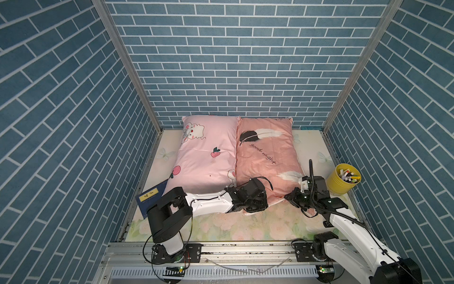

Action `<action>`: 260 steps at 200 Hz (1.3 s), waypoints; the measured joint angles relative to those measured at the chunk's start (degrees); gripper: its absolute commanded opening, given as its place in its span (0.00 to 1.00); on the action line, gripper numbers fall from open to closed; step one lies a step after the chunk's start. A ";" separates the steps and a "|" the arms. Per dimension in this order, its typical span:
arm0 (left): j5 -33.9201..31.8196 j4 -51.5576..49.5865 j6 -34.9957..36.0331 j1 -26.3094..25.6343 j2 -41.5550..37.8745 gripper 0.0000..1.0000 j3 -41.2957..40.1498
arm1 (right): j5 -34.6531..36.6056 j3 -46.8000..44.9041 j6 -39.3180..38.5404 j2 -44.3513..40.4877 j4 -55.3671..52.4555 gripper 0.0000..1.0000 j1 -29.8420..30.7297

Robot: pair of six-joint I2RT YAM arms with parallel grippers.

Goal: Zip up pillowcases
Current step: Zip the zipper on the pillowcase, then place the pillowcase at the center of the board, then reset both arms

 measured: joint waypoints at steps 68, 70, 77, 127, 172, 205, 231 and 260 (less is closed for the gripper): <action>-3.17 -11.04 2.91 -0.98 -0.39 0.00 -5.05 | 5.11 2.14 -2.01 0.04 -0.68 0.00 -3.41; -3.30 -11.10 2.97 -1.01 -0.39 0.00 -5.05 | 5.09 2.14 -2.01 0.02 -0.79 0.00 -3.41; -3.52 -11.56 3.10 -1.03 -0.59 0.00 -5.03 | 4.83 2.27 -2.27 -0.02 -1.44 0.00 -3.41; -8.59 -24.09 5.42 -1.11 -6.19 0.87 -3.96 | 6.19 14.64 -10.01 -2.91 -15.08 0.99 -4.00; -19.50 -37.35 10.99 0.96 -18.25 0.99 4.07 | 13.62 29.14 -19.10 0.04 -21.14 0.99 -4.00; -34.69 -42.86 18.62 10.67 -29.05 1.00 6.67 | 23.12 29.70 -24.33 8.50 -16.24 0.99 -4.17; -48.54 -41.94 26.27 20.20 -36.63 1.00 1.73 | 30.64 29.09 -27.98 14.23 -9.55 0.99 -5.07; -57.86 -33.33 37.88 31.19 -44.94 1.00 -10.40 | 36.20 23.69 -31.52 16.13 1.77 0.99 -6.99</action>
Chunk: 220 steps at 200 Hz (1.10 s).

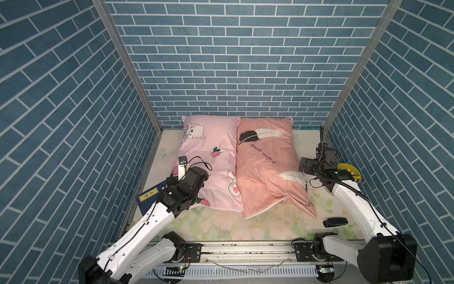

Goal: Zip up pillowcases
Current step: Reset both arms

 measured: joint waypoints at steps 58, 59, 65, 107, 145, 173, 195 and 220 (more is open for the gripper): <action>5.70 28.28 16.22 18.58 0.63 1.00 -16.70 | 5.11 -12.44 -3.74 5.27 20.41 0.99 -1.25; 5.88 28.98 16.55 18.73 1.01 1.00 -16.79 | 5.20 -12.61 -3.89 5.44 20.83 0.99 -1.25; 6.78 31.91 17.62 19.30 2.89 1.00 -17.09 | 5.64 -13.31 -4.57 6.10 22.73 0.99 -1.29; 10.99 51.69 23.45 20.13 16.87 1.00 -17.64 | 7.45 -18.45 -8.02 10.64 37.46 0.99 -1.40; 11.61 66.16 25.31 20.63 22.01 1.00 -21.00 | 8.17 -22.80 -11.30 14.67 51.17 0.99 -2.08; 13.05 71.19 26.51 21.88 26.18 1.00 -20.17 | 8.13 -23.65 -12.37 18.25 57.86 0.99 -3.28; 14.80 74.95 27.34 23.04 28.83 1.00 -19.58 | 7.58 -24.48 -12.41 18.86 61.57 0.99 -4.15; 17.64 79.58 27.39 24.57 32.65 1.00 -19.21 | 5.97 -26.95 -12.31 18.84 65.66 0.99 -5.73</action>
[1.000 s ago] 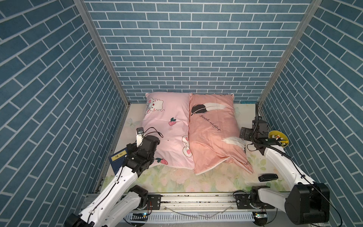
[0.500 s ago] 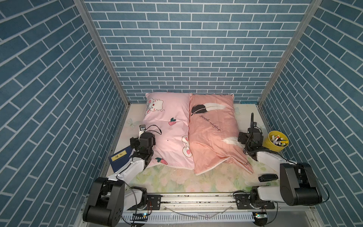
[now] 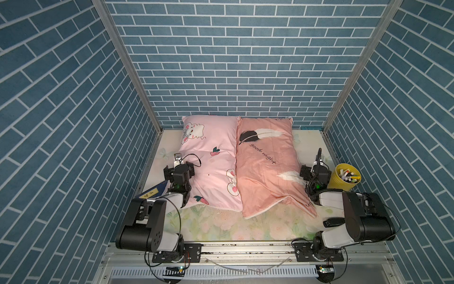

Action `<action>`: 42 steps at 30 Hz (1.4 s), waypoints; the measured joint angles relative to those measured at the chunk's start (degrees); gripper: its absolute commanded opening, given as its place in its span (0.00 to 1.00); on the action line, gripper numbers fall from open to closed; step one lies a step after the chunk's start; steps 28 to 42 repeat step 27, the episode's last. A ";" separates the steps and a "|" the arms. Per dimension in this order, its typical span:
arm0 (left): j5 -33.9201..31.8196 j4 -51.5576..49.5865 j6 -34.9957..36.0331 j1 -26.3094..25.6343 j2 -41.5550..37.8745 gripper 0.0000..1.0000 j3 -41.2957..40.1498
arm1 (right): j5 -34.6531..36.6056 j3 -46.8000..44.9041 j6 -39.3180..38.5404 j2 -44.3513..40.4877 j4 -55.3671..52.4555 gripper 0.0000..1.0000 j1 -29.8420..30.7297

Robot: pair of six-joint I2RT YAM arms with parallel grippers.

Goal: Zip up pillowcases
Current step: Reset both arms

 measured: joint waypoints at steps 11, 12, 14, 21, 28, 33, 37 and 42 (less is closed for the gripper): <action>4.09 10.14 0.55 0.90 3.45 1.00 -2.27 | -4.35 -1.75 0.11 2.54 5.75 0.99 -2.23; 4.24 10.45 0.57 0.94 3.52 1.00 -2.34 | -4.46 -1.75 0.11 2.54 5.75 0.99 -2.32; 4.48 11.47 0.59 1.01 3.65 1.00 -2.45 | -4.70 -1.75 0.11 2.54 5.79 0.99 -2.38; 4.98 12.04 0.61 1.16 3.78 1.00 -2.51 | -5.11 -1.75 0.11 2.54 5.84 0.99 -2.43; 5.05 12.11 0.63 1.16 3.78 1.00 -2.54 | -5.38 -1.75 0.11 2.54 5.75 0.99 -2.54; 5.05 12.11 0.63 1.16 3.78 1.00 -2.54 | -5.38 -1.75 0.11 2.54 5.75 0.99 -2.54; 5.05 12.11 0.63 1.16 3.78 1.00 -2.54 | -5.38 -1.75 0.11 2.54 5.75 0.99 -2.54; 5.05 12.11 0.63 1.16 3.78 1.00 -2.54 | -5.38 -1.75 0.11 2.54 5.75 0.99 -2.54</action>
